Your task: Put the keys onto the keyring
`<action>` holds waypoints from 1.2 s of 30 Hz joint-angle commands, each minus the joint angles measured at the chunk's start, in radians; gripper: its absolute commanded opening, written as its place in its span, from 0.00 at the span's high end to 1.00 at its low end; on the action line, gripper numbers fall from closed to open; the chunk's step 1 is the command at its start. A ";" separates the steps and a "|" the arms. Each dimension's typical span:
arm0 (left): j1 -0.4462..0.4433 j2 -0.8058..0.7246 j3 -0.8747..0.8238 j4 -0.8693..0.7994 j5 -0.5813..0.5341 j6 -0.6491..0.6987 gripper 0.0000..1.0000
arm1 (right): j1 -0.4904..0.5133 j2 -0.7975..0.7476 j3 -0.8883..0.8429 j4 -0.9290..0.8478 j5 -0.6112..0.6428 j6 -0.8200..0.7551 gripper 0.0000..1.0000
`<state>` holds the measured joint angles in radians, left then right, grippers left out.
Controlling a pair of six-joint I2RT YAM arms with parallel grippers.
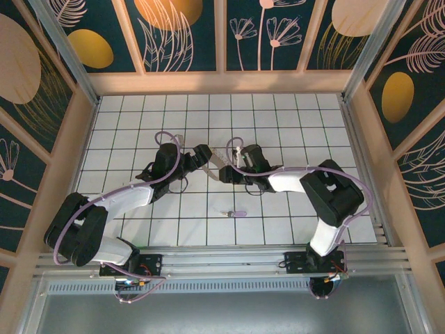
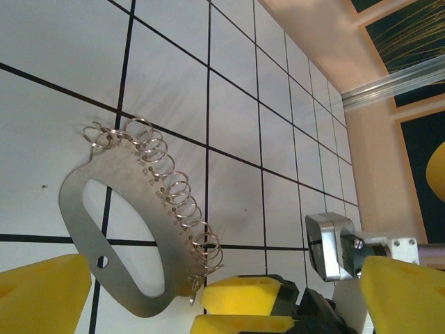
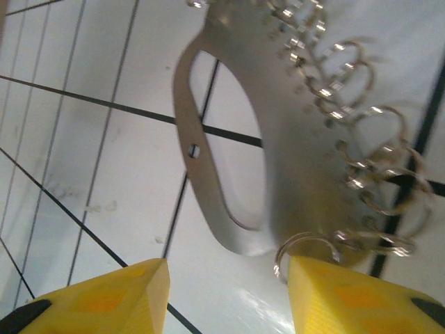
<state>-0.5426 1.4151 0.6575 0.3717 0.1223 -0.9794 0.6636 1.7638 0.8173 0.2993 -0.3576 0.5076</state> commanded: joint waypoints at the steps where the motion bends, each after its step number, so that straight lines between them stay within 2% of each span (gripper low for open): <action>1: -0.004 0.015 0.021 0.043 0.000 0.013 0.01 | 0.014 0.040 0.069 0.027 -0.030 0.016 0.52; 5: -0.004 0.016 0.019 0.043 0.002 0.012 0.02 | 0.016 0.075 0.141 0.001 -0.042 0.003 0.52; 8: -0.005 0.015 0.016 0.044 0.002 0.012 0.01 | 0.016 0.043 0.146 -0.020 -0.027 -0.016 0.52; 14: -0.005 0.015 0.016 0.047 0.008 0.018 0.01 | 0.007 -0.059 0.069 -0.074 0.037 -0.056 0.51; 20: -0.004 0.022 0.013 0.054 0.020 0.019 0.01 | -0.014 -0.101 -0.059 -0.048 0.056 -0.055 0.51; 27: -0.005 0.026 0.014 0.054 0.027 0.018 0.01 | -0.039 -0.045 -0.083 0.001 0.048 -0.052 0.51; 36: -0.004 0.036 0.019 0.052 0.022 0.019 0.01 | -0.076 0.069 0.038 0.002 0.026 -0.065 0.51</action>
<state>-0.5426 1.4376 0.6575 0.4007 0.1345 -0.9794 0.5983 1.7912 0.8089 0.2859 -0.3275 0.4694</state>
